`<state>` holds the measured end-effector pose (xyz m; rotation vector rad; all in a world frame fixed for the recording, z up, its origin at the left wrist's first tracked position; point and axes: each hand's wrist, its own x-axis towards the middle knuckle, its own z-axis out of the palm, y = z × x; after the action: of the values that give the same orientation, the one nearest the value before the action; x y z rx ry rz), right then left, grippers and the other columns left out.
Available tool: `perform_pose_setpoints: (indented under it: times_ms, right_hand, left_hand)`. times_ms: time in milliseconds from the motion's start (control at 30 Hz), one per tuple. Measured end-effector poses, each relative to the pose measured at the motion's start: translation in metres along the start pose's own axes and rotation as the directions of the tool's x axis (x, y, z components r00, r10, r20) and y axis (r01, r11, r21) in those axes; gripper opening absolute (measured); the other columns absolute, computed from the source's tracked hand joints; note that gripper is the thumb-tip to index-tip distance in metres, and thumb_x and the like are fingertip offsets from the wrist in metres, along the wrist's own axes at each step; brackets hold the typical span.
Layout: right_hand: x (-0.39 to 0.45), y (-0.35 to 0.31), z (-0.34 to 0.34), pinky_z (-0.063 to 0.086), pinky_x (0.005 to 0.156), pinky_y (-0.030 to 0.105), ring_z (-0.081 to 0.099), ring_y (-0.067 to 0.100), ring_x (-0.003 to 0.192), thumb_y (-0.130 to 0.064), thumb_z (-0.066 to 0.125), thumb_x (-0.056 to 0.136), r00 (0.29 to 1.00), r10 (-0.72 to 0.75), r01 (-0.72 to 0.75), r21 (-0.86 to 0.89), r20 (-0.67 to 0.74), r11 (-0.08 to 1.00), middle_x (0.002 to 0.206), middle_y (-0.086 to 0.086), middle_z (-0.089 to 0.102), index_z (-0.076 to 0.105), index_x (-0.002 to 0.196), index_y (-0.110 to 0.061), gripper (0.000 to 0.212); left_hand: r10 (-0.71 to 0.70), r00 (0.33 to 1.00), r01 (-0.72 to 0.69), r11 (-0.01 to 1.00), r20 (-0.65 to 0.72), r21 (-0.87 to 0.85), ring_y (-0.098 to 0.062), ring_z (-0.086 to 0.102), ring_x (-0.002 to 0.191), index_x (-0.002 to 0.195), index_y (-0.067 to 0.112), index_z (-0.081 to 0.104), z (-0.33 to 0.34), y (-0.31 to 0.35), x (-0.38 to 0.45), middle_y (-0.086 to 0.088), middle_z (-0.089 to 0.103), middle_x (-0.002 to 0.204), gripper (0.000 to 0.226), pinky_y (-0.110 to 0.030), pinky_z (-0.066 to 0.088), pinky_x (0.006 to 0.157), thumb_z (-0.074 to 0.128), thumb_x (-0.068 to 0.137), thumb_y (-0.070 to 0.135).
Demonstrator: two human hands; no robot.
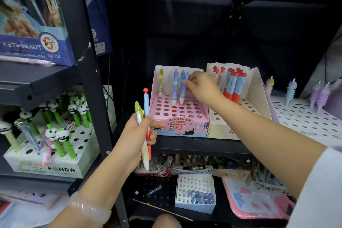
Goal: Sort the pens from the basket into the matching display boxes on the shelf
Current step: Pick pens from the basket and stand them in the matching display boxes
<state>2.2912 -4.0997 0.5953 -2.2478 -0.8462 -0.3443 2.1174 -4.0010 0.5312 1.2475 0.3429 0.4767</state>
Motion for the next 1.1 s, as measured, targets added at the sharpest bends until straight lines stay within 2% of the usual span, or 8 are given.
perform_pose_setpoints:
  times_ms: [133, 267, 333, 433, 567, 800, 933, 1100]
  right_hand:
    - [0.002, -0.005, 0.003, 0.052, 0.077, 0.035, 0.065, 0.026, 0.082, -0.023, 0.051, 0.095, 0.993, 0.045, -0.041, -0.037, 0.107, 0.998, 0.087, 0.015, 0.070, 0.063, 0.096, -0.004, 0.022]
    - [-0.008, -0.006, -0.002, 0.040, 0.059, 0.022, 0.059, 0.018, 0.074, -0.026, 0.056, 0.092, 0.999, 0.033, -0.034, -0.045, -0.015, 0.998, 0.085, 0.007, 0.065, 0.061, 0.100, -0.005, 0.023]
    - [-0.018, -0.010, -0.008, 0.039, 0.056, 0.016, 0.058, 0.009, 0.069, -0.029, 0.056, 0.091, 0.999, 0.013, -0.007, 0.122, -0.048, 0.993, 0.077, -0.003, 0.062, 0.060, 0.095, -0.013, 0.017]
    - [-0.039, -0.018, -0.016, 0.052, 0.064, 0.023, 0.064, 0.007, 0.070, -0.039, 0.055, 0.090, 0.962, -0.005, -0.110, 0.406, 0.272, 0.907, 0.082, -0.004, 0.068, 0.064, 0.083, -0.022, 0.021]
    - [-0.059, -0.011, -0.023, 0.047, 0.061, 0.022, 0.056, 0.013, 0.070, -0.036, 0.059, 0.088, 0.891, -0.017, -0.186, 0.398, 0.454, 0.898, 0.077, 0.002, 0.061, 0.065, 0.075, -0.017, 0.024]
    - [-0.048, 0.022, -0.071, 0.053, 0.058, 0.016, 0.062, 0.002, 0.056, -0.021, 0.042, 0.099, 0.989, 0.141, -0.136, 0.611, 0.040, 0.780, 0.076, 0.002, 0.066, 0.054, 0.085, -0.017, 0.019]
    - [-0.041, 0.054, -0.100, 0.056, 0.072, 0.033, 0.064, 0.009, 0.063, -0.024, 0.045, 0.098, 0.950, 0.144, -0.041, 0.348, -0.276, 0.936, 0.071, 0.000, 0.065, 0.051, 0.086, -0.015, 0.016]
    - [-0.044, 0.078, -0.099, 0.042, 0.098, 0.052, 0.066, 0.025, 0.080, -0.029, 0.044, 0.098, 0.971, 0.095, -0.077, 0.094, -0.218, 0.993, 0.079, 0.011, 0.068, 0.052, 0.101, -0.007, 0.024]
  left_hand:
    - [0.029, 0.999, -0.030, 0.999, 0.024, 0.042, -0.009, 0.042, 0.040, 0.107, 0.012, 0.048, 0.004, 0.001, -0.003, -0.010, 0.071, 0.077, 0.011, -0.018, 0.035, 0.039, 0.042, 0.099, 0.017]
    - [0.045, 0.998, -0.047, 0.998, 0.042, 0.041, -0.010, 0.045, 0.042, 0.102, 0.015, 0.049, 0.011, 0.002, -0.003, -0.006, 0.071, 0.072, 0.007, -0.019, 0.039, 0.041, 0.045, 0.097, 0.017]
    - [0.048, 0.997, -0.050, 0.998, 0.055, 0.034, -0.011, 0.046, 0.043, 0.096, 0.017, 0.048, 0.016, 0.001, -0.003, -0.006, 0.070, 0.071, 0.003, -0.020, 0.040, 0.042, 0.046, 0.097, 0.016]
    - [0.056, 0.995, -0.060, 0.997, 0.084, 0.044, -0.011, 0.047, 0.045, 0.095, 0.018, 0.050, 0.029, -0.003, -0.003, -0.006, 0.069, 0.072, 0.004, -0.020, 0.040, 0.043, 0.046, 0.097, 0.017]
    - [0.062, 0.990, -0.072, 0.995, 0.125, 0.074, -0.012, 0.055, 0.047, 0.101, 0.018, 0.053, 0.052, -0.007, -0.003, -0.001, 0.069, 0.069, 0.009, -0.021, 0.045, 0.044, 0.045, 0.097, 0.020]
    - [-0.043, 0.993, 0.022, 0.980, 0.106, 0.196, -0.012, 0.047, 0.035, 0.091, 0.018, 0.053, 0.083, -0.012, 0.000, 0.002, 0.064, 0.055, 0.016, -0.019, 0.039, 0.036, 0.045, 0.097, 0.031]
    - [-0.081, 0.994, 0.062, 0.972, 0.078, 0.225, -0.008, 0.037, 0.035, 0.084, 0.015, 0.047, 0.092, -0.015, 0.005, 0.000, 0.057, 0.054, 0.014, -0.018, 0.029, 0.034, 0.052, 0.094, 0.024]
    - [-0.130, 0.985, 0.126, 0.991, 0.113, 0.044, -0.012, 0.040, 0.035, 0.084, 0.013, 0.044, 0.103, -0.012, 0.005, -0.004, 0.059, 0.052, 0.011, -0.019, 0.030, 0.035, 0.039, 0.093, 0.017]
